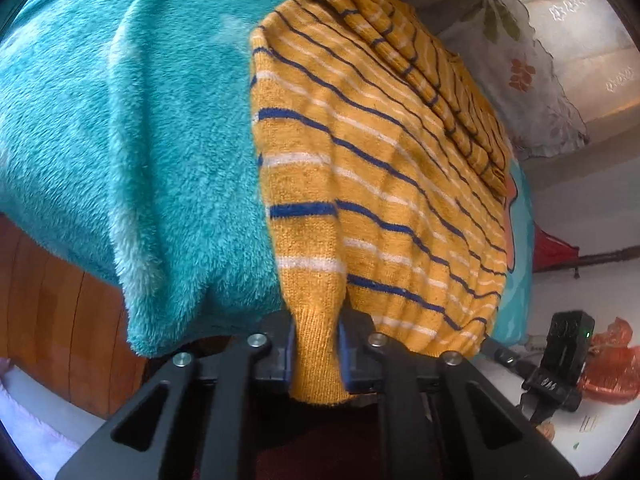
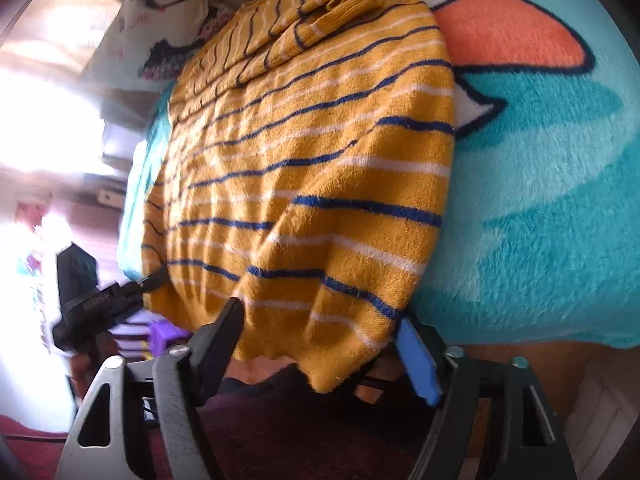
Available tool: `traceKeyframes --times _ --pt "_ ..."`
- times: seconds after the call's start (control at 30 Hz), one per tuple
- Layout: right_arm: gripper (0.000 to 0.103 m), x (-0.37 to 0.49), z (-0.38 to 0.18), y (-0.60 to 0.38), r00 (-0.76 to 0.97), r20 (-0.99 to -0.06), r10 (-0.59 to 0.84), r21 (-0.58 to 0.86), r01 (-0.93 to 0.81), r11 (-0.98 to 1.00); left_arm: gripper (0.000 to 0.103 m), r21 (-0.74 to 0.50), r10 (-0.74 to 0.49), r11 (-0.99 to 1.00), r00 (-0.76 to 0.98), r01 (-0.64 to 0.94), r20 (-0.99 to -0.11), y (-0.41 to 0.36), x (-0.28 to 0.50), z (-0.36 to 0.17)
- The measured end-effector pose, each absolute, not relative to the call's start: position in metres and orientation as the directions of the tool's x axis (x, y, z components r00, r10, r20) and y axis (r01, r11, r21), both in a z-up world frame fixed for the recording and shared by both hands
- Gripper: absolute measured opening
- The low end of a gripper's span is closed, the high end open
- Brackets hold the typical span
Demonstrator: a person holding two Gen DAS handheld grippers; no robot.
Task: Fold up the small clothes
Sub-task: 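Grasp the striped sweater hem with both grippers side by side, then lift the hem with both grippers, fold it onto the collar, open both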
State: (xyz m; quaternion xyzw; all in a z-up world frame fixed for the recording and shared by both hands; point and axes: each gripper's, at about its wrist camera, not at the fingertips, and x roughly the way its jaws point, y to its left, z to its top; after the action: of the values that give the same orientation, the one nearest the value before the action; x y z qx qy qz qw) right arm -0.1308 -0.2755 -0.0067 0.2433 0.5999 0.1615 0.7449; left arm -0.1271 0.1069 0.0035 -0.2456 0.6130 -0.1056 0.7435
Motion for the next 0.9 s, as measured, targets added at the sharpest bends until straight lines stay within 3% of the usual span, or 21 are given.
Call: traceKeyframes --times 0.03,0.07,0.33,0.53,0.73,0.9 --pt "0.045 -0.131 -0.006 -0.273 0.221 -0.832 0.509 0.529 0.036 0.848 0.014 -0.496 -0.456 0.855 0.235 -0.151 -0.858 0.107 -0.128 0.006" --pt "0.014 -0.131 -0.006 -0.272 0.214 -0.842 0.495 0.51 0.022 0.86 0.013 -0.493 -0.451 0.856 0.243 -0.154 -0.859 0.107 -0.129 0.009" --pt "0.009 -0.13 0.004 -0.286 0.236 -0.796 0.557 0.568 -0.025 0.822 0.012 -0.495 -0.427 0.855 0.332 -0.157 -0.841 0.098 -0.13 0.047" --pt "0.009 -0.109 0.04 -0.304 0.326 -0.701 0.634 0.654 -0.061 0.754 0.011 -0.512 -0.404 0.845 0.442 -0.156 -0.801 0.104 -0.102 0.083" --pt "0.008 -0.043 0.079 -0.308 0.432 -0.632 0.644 0.679 -0.091 0.728 0.011 -0.485 -0.377 0.869 0.506 -0.096 -0.776 0.097 -0.028 0.113" --pt "0.008 0.032 0.098 -0.309 0.5 -0.628 0.596 0.654 -0.076 0.753 0.011 -0.479 -0.381 0.875 0.515 -0.067 -0.768 0.087 0.061 0.109"
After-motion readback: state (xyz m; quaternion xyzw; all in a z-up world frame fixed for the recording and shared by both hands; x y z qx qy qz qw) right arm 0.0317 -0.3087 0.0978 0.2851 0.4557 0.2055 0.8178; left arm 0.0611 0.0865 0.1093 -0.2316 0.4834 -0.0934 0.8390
